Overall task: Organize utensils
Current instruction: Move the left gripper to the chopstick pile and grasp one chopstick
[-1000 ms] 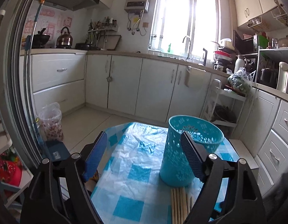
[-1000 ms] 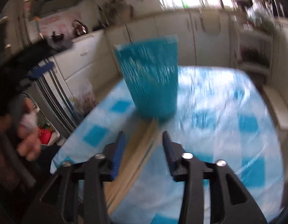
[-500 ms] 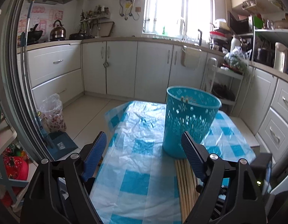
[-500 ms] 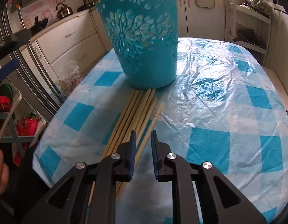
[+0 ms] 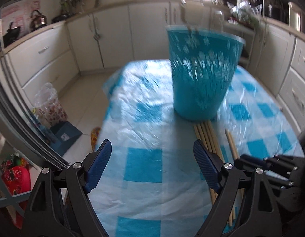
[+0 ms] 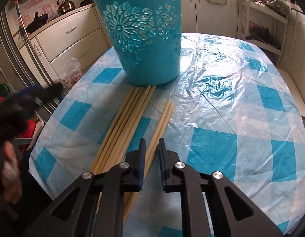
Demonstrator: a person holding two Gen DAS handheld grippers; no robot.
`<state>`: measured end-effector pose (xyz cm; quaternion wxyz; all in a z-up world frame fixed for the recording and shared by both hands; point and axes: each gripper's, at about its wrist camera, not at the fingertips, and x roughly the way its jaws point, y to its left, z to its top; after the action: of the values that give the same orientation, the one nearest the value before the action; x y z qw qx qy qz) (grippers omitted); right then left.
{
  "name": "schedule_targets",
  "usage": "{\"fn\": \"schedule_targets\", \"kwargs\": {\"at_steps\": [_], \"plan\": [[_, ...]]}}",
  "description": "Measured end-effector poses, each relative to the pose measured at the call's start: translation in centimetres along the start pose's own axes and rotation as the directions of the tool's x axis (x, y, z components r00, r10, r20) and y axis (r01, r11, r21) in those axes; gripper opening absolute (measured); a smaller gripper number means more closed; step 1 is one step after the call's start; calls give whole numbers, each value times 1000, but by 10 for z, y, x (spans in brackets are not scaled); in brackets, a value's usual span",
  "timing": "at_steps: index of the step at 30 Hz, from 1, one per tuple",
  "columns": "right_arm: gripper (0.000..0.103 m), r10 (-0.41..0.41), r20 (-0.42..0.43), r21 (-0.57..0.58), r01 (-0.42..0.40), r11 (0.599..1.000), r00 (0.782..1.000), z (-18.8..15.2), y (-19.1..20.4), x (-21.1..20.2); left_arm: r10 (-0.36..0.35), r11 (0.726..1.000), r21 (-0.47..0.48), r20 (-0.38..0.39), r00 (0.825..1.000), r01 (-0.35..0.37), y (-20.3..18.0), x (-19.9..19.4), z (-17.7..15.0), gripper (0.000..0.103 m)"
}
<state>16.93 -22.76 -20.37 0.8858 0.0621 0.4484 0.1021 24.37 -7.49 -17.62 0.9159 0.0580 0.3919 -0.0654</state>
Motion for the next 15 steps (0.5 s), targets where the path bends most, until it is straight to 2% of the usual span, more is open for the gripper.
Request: {"fn": "schedule_targets", "kwargs": {"at_steps": [4, 8, 12, 15], "plan": [[14, 29, 5, 38, -30, 999, 1000, 1, -6, 0, -23, 1000, 18, -55, 998, 24, -11, 24, 2, 81], [14, 21, 34, 73, -23, 997, 999, 5, -15, -4, -29, 999, 34, -59, 998, 31, -22, 34, 7, 81], [14, 16, 25, 50, -18, 999, 1000, 8, -14, 2, -28, 998, 58, -77, 997, 32, -32, 47, 12, 78], [14, -29, 17, 5, 29, 1000, 999, 10, -9, 2, -27, 997, 67, -97, 995, 34, -34, 55, 12, 76]]}}
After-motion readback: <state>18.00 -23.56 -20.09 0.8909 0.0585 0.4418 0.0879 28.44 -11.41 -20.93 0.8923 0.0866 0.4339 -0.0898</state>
